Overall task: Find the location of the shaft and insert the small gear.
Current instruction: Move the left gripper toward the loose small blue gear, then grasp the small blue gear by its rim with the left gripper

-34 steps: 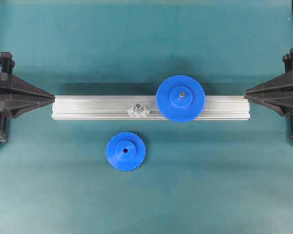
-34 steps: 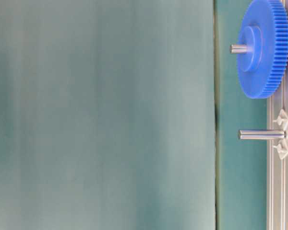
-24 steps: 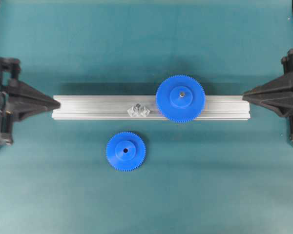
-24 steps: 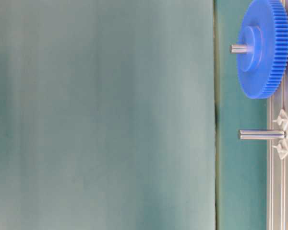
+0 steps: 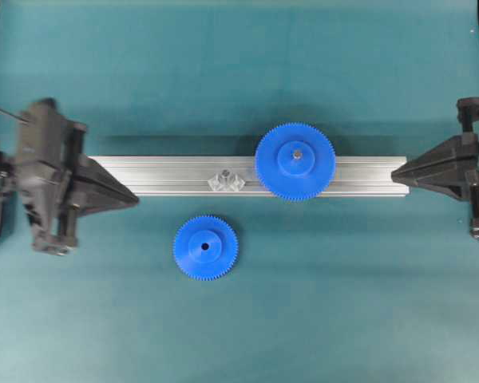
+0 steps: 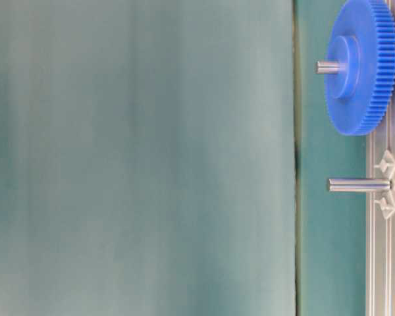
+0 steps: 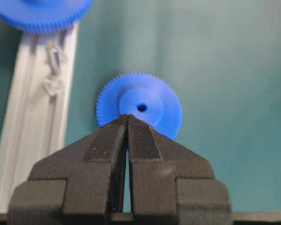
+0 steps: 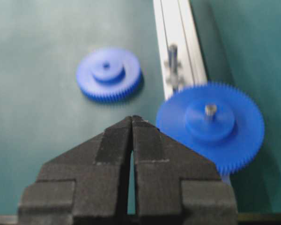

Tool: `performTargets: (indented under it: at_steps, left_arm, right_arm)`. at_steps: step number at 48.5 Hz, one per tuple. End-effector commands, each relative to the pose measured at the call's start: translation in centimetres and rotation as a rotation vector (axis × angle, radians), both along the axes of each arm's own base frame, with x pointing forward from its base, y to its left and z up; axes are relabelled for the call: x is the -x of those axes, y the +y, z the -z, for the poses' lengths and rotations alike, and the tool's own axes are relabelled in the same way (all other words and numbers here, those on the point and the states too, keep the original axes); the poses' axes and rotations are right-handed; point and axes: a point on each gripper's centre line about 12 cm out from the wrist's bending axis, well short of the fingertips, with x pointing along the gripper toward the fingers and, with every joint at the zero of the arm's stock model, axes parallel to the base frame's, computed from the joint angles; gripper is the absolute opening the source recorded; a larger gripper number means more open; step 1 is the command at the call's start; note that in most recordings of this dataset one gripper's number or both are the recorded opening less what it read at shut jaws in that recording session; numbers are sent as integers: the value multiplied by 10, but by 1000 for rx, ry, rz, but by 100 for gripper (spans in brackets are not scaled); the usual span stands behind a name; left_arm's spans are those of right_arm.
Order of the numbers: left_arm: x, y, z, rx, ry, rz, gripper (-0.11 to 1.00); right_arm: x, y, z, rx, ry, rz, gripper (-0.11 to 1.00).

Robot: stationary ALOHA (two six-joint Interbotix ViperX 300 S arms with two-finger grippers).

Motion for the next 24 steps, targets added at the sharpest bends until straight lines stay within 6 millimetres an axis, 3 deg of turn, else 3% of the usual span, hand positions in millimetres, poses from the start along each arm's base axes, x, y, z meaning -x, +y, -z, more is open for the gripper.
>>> performTargets:
  at_steps: [1, 11, 15, 19, 24]
  left_arm:
    - [-19, -8, 0, -4, 29, 23, -1]
    - [-51, -20, 16, -3, 109, 45, -1]
    - [-61, -22, 23, -8, 147, 46, 4]
    - [-69, -23, 32, -14, 202, 46, 20]
    - [-77, -25, 44, -22, 268, 48, 51]
  right_arm:
    - [-2, 0, -4, -9, 17, 4, 2]
    - [1, -2, 4, -9, 80, 13, 2]
    - [1, -2, 5, -9, 91, 12, 2]
    - [2, -2, 6, -9, 97, 12, 2]
    - [2, -2, 9, -9, 112, 12, 2]
